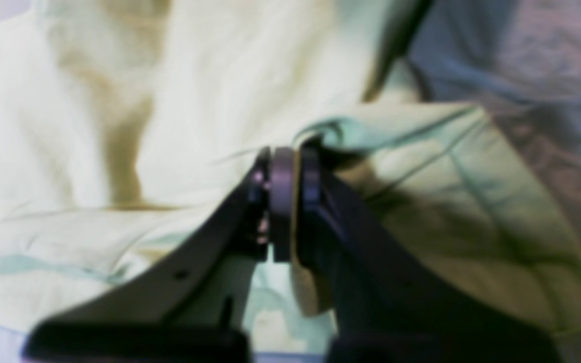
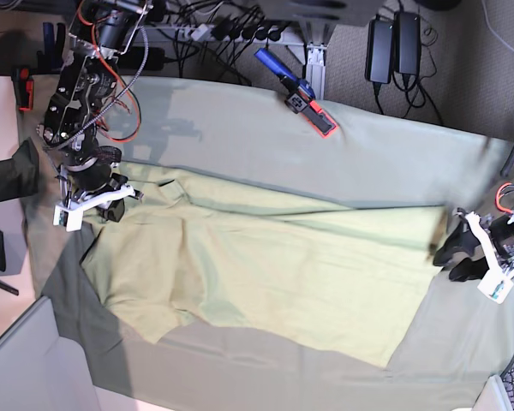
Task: Fold the T-shirt properly
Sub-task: 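Lift both held edges and fold the shirt lengthwise over itself, then release the fold and regrasp the folded edge with both grippers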
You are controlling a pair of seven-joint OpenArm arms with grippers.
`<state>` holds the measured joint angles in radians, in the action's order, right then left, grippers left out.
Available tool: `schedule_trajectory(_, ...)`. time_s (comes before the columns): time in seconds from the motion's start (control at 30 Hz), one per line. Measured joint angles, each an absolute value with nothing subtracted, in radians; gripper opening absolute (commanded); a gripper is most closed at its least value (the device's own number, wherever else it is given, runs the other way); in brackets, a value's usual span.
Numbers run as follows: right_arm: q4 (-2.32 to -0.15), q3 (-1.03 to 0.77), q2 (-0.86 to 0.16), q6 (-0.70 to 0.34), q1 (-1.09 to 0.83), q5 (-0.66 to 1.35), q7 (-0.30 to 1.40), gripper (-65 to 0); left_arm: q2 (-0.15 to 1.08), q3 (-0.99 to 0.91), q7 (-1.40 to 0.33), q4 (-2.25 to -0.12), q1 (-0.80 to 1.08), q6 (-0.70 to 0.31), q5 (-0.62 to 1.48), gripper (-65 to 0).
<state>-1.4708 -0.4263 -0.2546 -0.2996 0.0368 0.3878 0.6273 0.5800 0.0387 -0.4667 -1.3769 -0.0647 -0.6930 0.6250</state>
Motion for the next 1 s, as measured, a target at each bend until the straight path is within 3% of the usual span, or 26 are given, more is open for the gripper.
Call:
schedule_trajectory(0.07, -1.465, -0.418, -0.254, -0.3, 0.039, 0.384, 0.629, -36.3, 0.579, 0.057, -0.471, -1.376, -0.064, -0.693, 0.623, -28.6)
schedule_trajectory(0.13, -1.465, -0.417, -0.254, -0.3, 0.039, 0.387, 0.629, -20.8, 0.579, 0.063, -0.471, -1.375, -0.064, -0.693, 0.618, -28.6)
schedule_trajectory(0.27, -1.483, -0.426, -0.253, -0.3, 0.037, 0.386, 0.685, -20.7, 0.579, 0.021, -0.508, -1.375, -0.064, -0.659, 0.602, -28.7)
schedule_trajectory(0.53, -1.588, -0.623, -0.255, -0.29, 0.027, 0.403, 0.772, -20.7, 0.582, -0.141, -0.693, -1.375, -0.058, -0.678, 0.846, -28.7)
schedule_trajectory(0.73, -1.528, -0.741, -0.253, -0.264, -0.056, 0.45, 0.759, -20.7, 0.585, -0.142, -0.702, -1.375, -0.016, -0.679, 0.901, -28.7)
schedule_trajectory(1.0, -1.431, -0.747, -0.24, -0.269, -0.062, 0.535, 0.741, -20.7, 0.562, -0.141, -0.704, -1.375, 0.031, -0.682, 0.95, -28.7)
